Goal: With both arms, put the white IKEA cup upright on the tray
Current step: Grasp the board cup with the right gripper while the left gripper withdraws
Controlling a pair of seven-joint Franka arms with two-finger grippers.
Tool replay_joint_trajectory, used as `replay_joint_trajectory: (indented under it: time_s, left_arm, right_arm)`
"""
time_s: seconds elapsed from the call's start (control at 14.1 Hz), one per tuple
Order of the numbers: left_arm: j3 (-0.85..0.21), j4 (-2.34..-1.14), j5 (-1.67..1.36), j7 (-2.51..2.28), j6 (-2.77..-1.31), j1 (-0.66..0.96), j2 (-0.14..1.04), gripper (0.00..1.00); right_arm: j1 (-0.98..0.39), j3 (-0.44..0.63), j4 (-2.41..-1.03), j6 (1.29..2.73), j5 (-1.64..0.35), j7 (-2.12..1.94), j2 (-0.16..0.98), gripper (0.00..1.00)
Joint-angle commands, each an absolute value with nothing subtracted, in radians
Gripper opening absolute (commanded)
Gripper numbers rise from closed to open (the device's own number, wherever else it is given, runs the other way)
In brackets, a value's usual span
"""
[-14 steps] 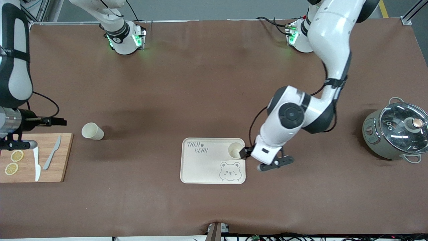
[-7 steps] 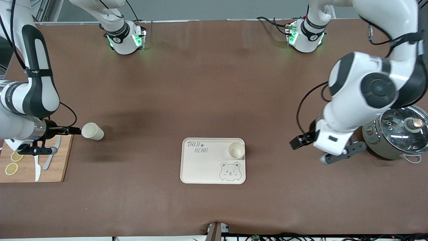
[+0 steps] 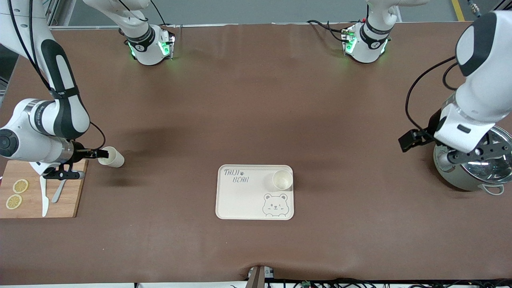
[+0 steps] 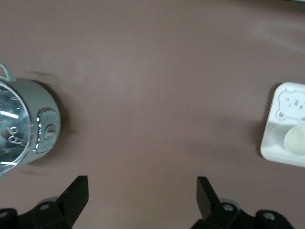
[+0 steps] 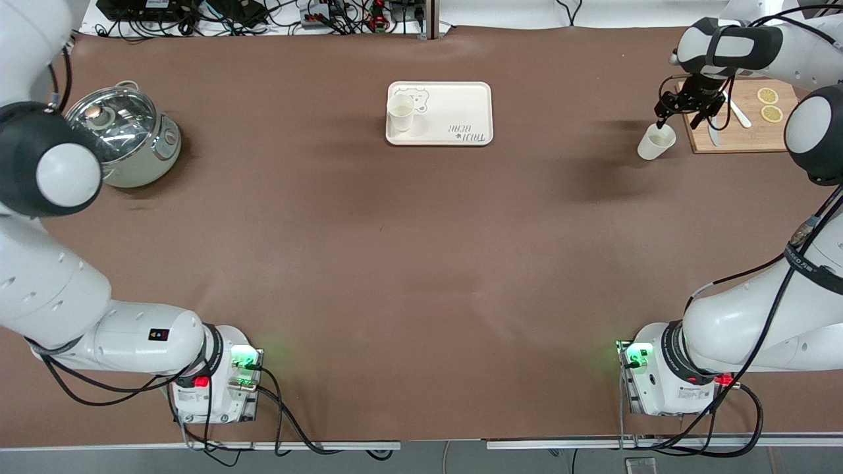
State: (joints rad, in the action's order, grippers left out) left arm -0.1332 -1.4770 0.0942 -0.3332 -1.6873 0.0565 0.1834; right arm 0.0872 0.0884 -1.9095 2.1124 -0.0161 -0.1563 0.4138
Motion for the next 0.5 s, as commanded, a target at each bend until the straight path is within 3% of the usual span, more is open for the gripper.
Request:
replay_joint_trajectory:
  time_s: [0.0, 0.28, 0.42]
  left_arm:
    - [-0.146, -1.588, 0.114, -0.278, -1.663, 0.04, 0.075, 1.0]
    - [-0.146, -1.608, 0.097, -0.148, -1.597, 0.006, 0.006, 1.0]
    - [-0.146, -1.637, 0.066, -0.141, -1.594, 0.0, -0.03, 1.0]
  right_arm:
    - [0.103, 0.078, -1.925, 2.125, -0.002, -0.158, 0.41, 0.78]
    - [0.113, 0.078, -1.963, 2.198, -0.002, -0.158, 0.423, 0.68]
    - [0.117, 0.078, -1.973, 2.217, -0.003, -0.156, 0.437, 0.45]
